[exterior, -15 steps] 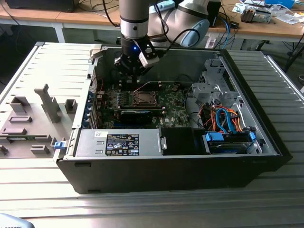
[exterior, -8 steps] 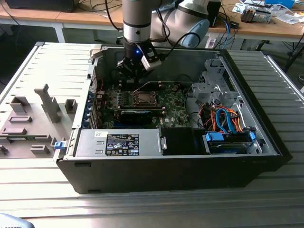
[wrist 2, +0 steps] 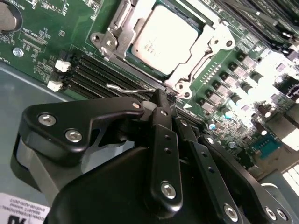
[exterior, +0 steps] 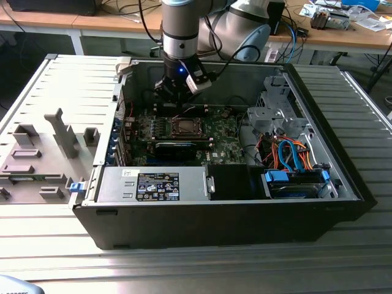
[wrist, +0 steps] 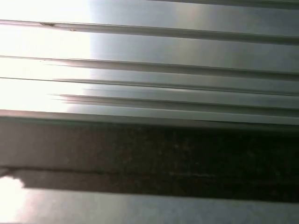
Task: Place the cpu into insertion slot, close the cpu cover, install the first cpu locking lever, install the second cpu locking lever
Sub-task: 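Install the first cpu locking lever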
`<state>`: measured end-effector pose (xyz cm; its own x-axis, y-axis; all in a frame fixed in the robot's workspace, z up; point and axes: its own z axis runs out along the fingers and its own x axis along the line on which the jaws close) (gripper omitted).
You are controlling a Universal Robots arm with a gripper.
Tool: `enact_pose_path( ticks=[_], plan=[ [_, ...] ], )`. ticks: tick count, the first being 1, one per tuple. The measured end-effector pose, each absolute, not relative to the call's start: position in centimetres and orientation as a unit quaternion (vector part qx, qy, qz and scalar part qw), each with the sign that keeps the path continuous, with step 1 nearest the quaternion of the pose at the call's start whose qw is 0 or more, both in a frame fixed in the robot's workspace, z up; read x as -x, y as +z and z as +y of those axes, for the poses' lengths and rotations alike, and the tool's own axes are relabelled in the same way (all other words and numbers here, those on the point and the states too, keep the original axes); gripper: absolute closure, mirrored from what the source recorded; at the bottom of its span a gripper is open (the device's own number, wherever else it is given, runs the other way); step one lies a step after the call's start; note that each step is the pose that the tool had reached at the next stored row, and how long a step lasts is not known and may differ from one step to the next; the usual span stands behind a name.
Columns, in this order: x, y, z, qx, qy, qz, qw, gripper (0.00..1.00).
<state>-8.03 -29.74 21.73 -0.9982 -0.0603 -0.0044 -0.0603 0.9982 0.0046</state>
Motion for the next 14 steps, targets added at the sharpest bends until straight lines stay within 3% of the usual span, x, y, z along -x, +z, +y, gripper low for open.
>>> enact_pose_path(
  ticks=[14],
  plan=[
    [5.2, 20.6, -29.7, 0.033, 0.002, 0.999, 0.002, 0.89]
  ],
)
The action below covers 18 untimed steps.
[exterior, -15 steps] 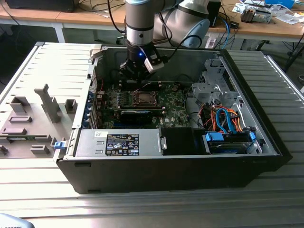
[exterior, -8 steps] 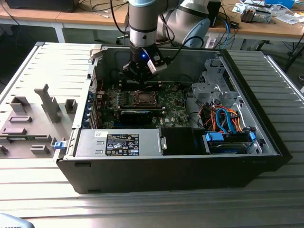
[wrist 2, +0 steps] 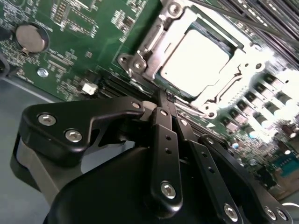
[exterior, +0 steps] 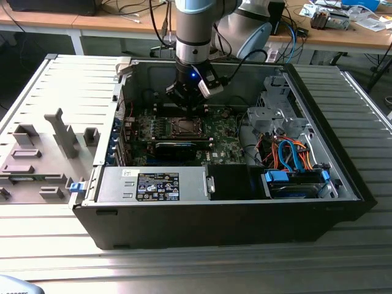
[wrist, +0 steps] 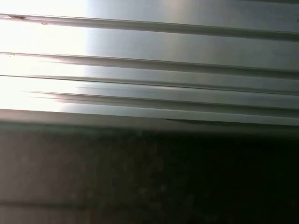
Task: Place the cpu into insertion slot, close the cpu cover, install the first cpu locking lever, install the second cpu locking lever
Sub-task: 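Install the first cpu locking lever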
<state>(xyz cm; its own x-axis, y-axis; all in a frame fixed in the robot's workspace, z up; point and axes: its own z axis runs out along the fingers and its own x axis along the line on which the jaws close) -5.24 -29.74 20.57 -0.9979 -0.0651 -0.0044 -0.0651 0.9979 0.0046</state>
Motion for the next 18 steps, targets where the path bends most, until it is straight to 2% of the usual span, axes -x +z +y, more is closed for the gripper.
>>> enact_pose_path(
  ticks=[18],
  plan=[
    [4.27, 20.05, -29.42, 0.038, 0.002, 0.999, 0.002, 0.89]
  ],
)
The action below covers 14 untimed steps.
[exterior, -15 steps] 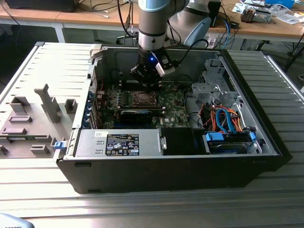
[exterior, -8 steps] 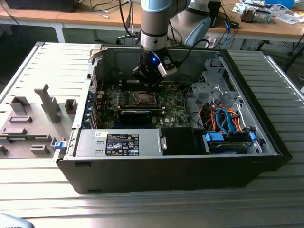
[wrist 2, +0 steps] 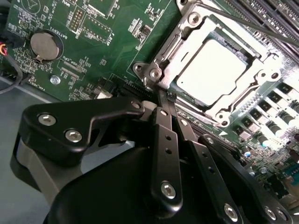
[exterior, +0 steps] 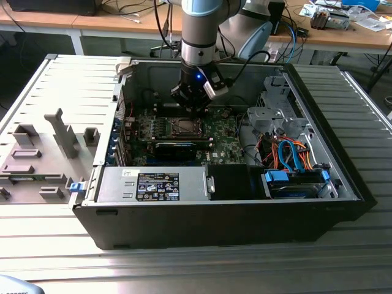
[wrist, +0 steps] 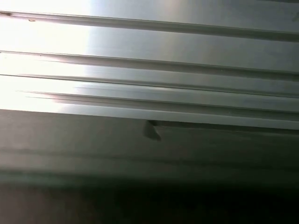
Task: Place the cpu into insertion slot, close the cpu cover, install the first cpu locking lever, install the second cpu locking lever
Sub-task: 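Install the first cpu locking lever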
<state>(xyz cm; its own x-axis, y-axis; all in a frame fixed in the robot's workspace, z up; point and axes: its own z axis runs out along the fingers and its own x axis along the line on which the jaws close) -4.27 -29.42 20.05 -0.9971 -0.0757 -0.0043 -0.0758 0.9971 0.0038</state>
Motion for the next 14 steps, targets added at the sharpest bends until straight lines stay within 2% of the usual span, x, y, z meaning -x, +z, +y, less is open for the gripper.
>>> enact_pose_path(
  ticks=[5, 10, 14],
  plan=[
    [4.3, 20.9, -29.4, 0.038, -0.003, 0.999, 0.002, 0.89],
    [4.3, 21.2, -29.5, 0.038, -0.036, 0.999, 0.001, 0.89],
    [4.3, 21.2, -30.8, 0.038, -0.039, 0.998, 0.001, 0.89]
  ],
)
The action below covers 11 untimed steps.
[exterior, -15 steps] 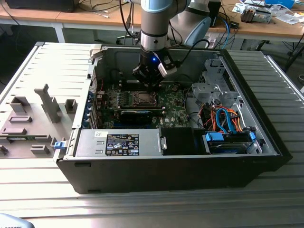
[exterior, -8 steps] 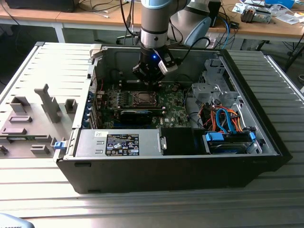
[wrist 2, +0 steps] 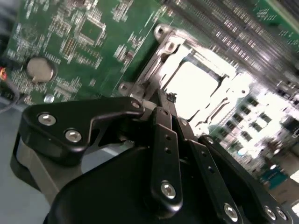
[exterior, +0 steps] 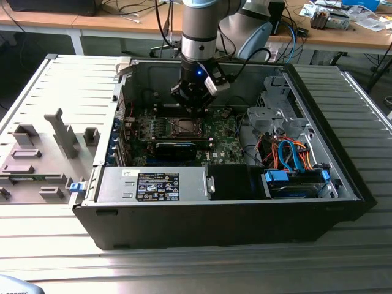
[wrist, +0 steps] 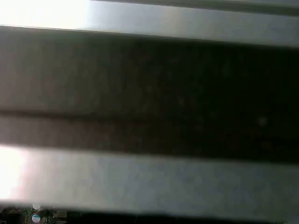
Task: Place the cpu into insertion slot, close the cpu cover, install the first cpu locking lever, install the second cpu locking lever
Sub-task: 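Install the first cpu locking lever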
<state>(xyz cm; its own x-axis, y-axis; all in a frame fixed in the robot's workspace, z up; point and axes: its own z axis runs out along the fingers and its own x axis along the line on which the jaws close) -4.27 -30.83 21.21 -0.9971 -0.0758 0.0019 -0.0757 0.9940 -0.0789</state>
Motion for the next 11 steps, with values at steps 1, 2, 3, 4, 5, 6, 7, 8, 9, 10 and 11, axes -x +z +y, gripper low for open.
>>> enact_pose_path(
  ticks=[1, 2, 3, 4, 5, 6, 7, 8, 9, 10, 11],
  plan=[
    [4.26, 21.20, -31.51, 0.038, -0.039, 0.998, 0.001, 0.89],
    [4.26, 21.20, -31.87, 0.038, -0.039, 0.998, 0.001, 0.89],
    [4.27, 21.20, -32.15, 0.037, -0.039, 0.999, 0.001, 0.89],
    [4.26, 21.20, -32.20, 0.036, -0.039, 0.999, 0.001, 0.89],
    [4.26, 21.20, -32.20, 0.033, -0.040, 0.999, 0.000, 0.89],
    [4.27, 21.22, -32.20, 0.029, -0.040, 0.999, 0.000, 0.89],
    [4.27, 21.28, -32.20, 0.025, -0.040, 0.999, 0.000, 0.89],
    [4.26, 21.44, -32.20, 0.021, -0.040, 0.999, 0.000, 0.89],
    [4.27, 21.54, -32.20, 0.018, -0.040, 0.999, 0.000, 0.89],
    [4.27, 21.74, -32.20, 0.014, -0.039, 0.999, 0.000, 0.89],
    [4.28, 21.99, -32.20, 0.013, -0.039, 0.999, 0.000, 0.89]
  ],
)
